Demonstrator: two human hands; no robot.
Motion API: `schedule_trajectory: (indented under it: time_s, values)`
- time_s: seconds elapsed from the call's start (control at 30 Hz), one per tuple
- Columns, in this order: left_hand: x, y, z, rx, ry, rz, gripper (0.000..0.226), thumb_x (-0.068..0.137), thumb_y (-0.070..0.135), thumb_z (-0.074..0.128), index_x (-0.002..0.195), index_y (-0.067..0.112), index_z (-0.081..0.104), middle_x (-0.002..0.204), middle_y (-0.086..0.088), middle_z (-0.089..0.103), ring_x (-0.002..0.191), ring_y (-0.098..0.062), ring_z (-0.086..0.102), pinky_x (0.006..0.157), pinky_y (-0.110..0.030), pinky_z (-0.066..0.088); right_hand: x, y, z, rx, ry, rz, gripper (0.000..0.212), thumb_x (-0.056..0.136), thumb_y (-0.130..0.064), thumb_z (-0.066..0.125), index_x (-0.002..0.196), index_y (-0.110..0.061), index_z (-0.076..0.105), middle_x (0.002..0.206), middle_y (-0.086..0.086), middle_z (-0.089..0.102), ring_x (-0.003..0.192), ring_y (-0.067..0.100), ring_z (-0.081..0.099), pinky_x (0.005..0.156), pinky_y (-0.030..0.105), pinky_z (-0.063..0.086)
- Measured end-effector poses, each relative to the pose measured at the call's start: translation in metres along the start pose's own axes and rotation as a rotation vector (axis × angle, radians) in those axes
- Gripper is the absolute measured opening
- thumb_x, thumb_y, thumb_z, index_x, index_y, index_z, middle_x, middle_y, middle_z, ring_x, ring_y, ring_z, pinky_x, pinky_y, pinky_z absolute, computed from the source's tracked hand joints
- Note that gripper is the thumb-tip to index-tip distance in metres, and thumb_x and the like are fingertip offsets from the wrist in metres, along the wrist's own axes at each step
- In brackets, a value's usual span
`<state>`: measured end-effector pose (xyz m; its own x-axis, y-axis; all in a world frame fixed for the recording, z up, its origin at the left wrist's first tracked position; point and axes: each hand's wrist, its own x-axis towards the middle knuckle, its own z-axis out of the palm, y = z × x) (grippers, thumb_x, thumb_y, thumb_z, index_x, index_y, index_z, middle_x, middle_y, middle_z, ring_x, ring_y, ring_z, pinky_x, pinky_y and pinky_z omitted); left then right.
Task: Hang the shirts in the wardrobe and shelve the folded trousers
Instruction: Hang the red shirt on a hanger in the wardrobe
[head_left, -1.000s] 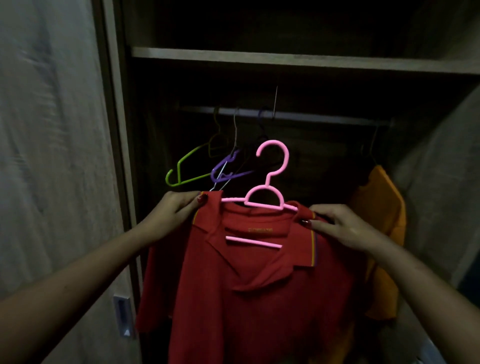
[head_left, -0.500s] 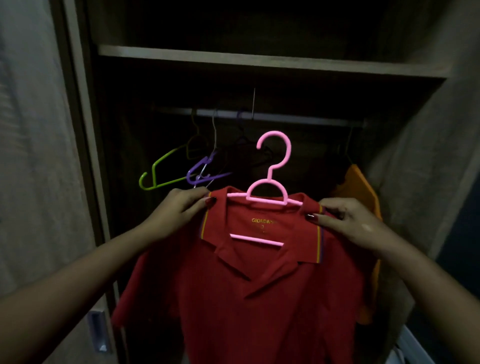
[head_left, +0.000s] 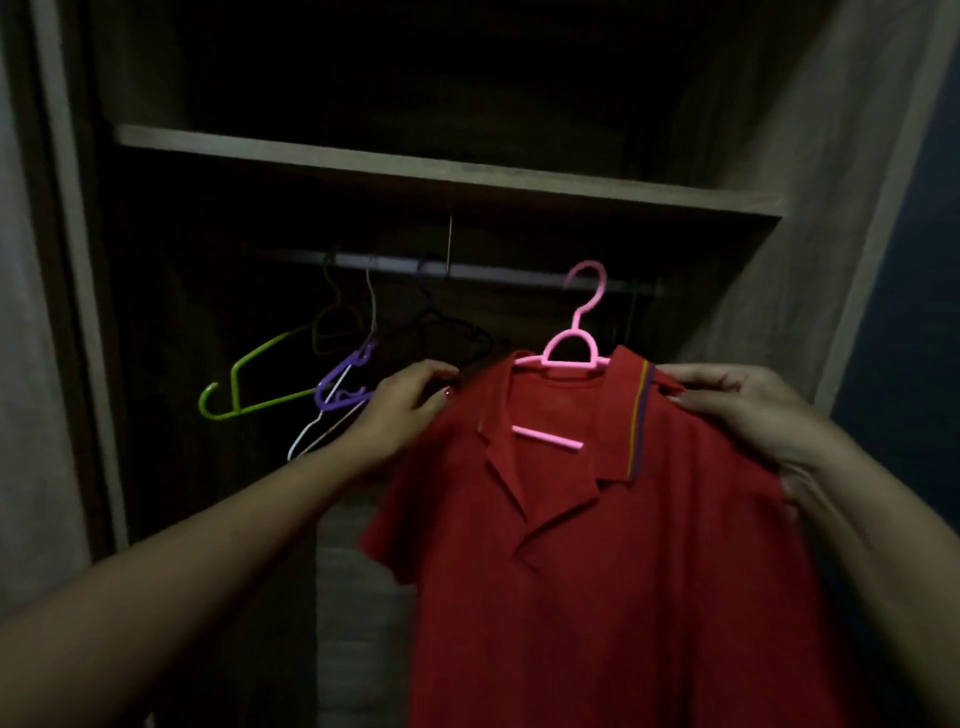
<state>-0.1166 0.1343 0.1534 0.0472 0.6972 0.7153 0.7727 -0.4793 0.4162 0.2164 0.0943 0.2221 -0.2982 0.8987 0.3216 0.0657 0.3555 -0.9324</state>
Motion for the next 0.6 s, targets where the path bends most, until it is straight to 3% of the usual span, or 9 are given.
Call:
schedule_trajectory:
  time_s: [0.13,0.23,0.37,0.43,0.5,0.6]
  values:
    - [-0.010,0.005,-0.002,-0.024,-0.003,0.032,0.027,0.087,0.018,0.059,0.112,0.007,0.063,0.111,-0.007,0.067,0.105,-0.015,0.061,0.094,-0.026,0.044,0.043,0.002,0.015,0.035,0.182,0.012,0.031,0.084,0.011,0.049,0.084,-0.013,0.069,0.056,-0.003,0.070,0.047,0.005,0.064,0.047,0.015,0.052]
    - [-0.023,0.007,-0.009,-0.050,-0.014,0.017,0.025,0.089,0.012,0.061,0.113,0.008,0.062,0.111,-0.003,0.067,0.105,-0.010,0.061,0.093,-0.020,0.044,0.078,0.007,0.024,-0.012,0.287,-0.026,0.032,0.085,0.008,0.050,0.079,-0.017,0.068,0.052,-0.005,0.068,0.043,0.003,0.060,0.046,0.016,0.051]
    - [-0.041,0.002,-0.025,-0.053,-0.057,-0.022,0.028,0.088,0.020,0.059,0.116,0.014,0.061,0.112,0.008,0.064,0.107,0.009,0.055,0.091,-0.006,0.040,0.115,0.029,0.034,-0.171,0.402,-0.036,0.023,0.079,0.000,0.054,0.089,-0.010,0.072,0.075,0.009,0.068,0.062,0.022,0.063,0.064,0.033,0.052]
    - [-0.051,-0.003,-0.034,-0.034,-0.057,-0.040,0.026,0.091,0.015,0.059,0.116,0.016,0.062,0.112,0.009,0.064,0.109,0.010,0.053,0.090,-0.005,0.040,0.127,0.052,0.038,-0.260,0.438,-0.007,0.021,0.072,-0.009,0.054,0.081,-0.015,0.072,0.076,0.010,0.070,0.070,0.030,0.066,0.069,0.040,0.054]
    - [-0.062,-0.008,-0.045,-0.016,-0.049,-0.077,0.026,0.091,0.017,0.058,0.117,0.017,0.061,0.112,0.009,0.064,0.110,0.006,0.054,0.090,-0.007,0.042,0.125,0.068,0.045,-0.314,0.424,0.004,0.019,0.076,-0.007,0.055,0.080,-0.016,0.071,0.076,0.008,0.070,0.074,0.030,0.066,0.073,0.042,0.054]
    - [-0.076,-0.013,-0.059,-0.018,-0.063,-0.135,0.026,0.091,0.014,0.058,0.117,0.018,0.061,0.111,0.008,0.064,0.109,0.003,0.056,0.091,-0.010,0.044,0.111,0.079,0.048,-0.590,0.451,-0.108,0.021,0.080,0.000,0.057,0.097,-0.005,0.069,0.094,0.016,0.069,0.089,0.033,0.063,0.084,0.038,0.048]
